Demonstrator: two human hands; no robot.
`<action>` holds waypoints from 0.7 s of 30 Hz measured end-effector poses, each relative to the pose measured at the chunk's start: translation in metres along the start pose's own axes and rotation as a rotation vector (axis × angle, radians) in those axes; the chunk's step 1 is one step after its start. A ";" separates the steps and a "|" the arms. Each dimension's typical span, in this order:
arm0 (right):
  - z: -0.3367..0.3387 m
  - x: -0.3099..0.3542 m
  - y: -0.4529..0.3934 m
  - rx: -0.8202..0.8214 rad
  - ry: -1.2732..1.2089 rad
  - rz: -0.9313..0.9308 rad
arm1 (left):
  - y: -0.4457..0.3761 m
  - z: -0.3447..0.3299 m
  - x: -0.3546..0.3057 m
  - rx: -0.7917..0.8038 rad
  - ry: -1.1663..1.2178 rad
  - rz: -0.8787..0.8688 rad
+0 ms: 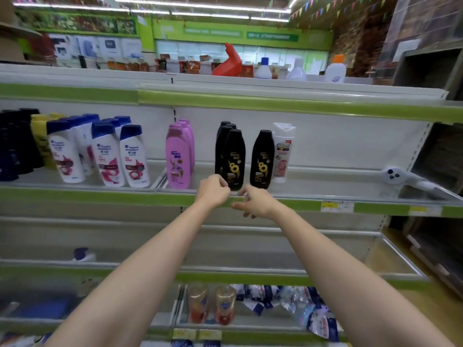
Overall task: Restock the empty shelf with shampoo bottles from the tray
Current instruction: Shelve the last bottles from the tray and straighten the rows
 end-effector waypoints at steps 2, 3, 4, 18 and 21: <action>-0.023 0.020 -0.001 0.080 0.054 0.057 | 0.005 0.017 0.023 -0.012 -0.028 0.046; -0.034 0.032 -0.001 0.104 0.064 0.083 | 0.009 0.028 0.035 -0.022 -0.045 0.070; -0.044 0.044 -0.001 0.118 0.069 0.106 | 0.014 0.039 0.048 -0.034 -0.063 0.093; -0.181 0.277 0.010 0.167 0.051 0.367 | 0.045 0.259 0.229 -0.180 -0.094 0.261; -0.214 0.323 0.013 0.160 0.016 0.356 | 0.049 0.307 0.264 -0.188 -0.108 0.251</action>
Point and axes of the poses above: each hand's wrist, its own y-axis away from the middle knuckle, its own z-axis out of the back of the hand, x = y × z, the point moved 9 cm from there along -y, towards the middle knuckle, and after that the axes turned 4 degrees about -x, right-handed, at the moved point
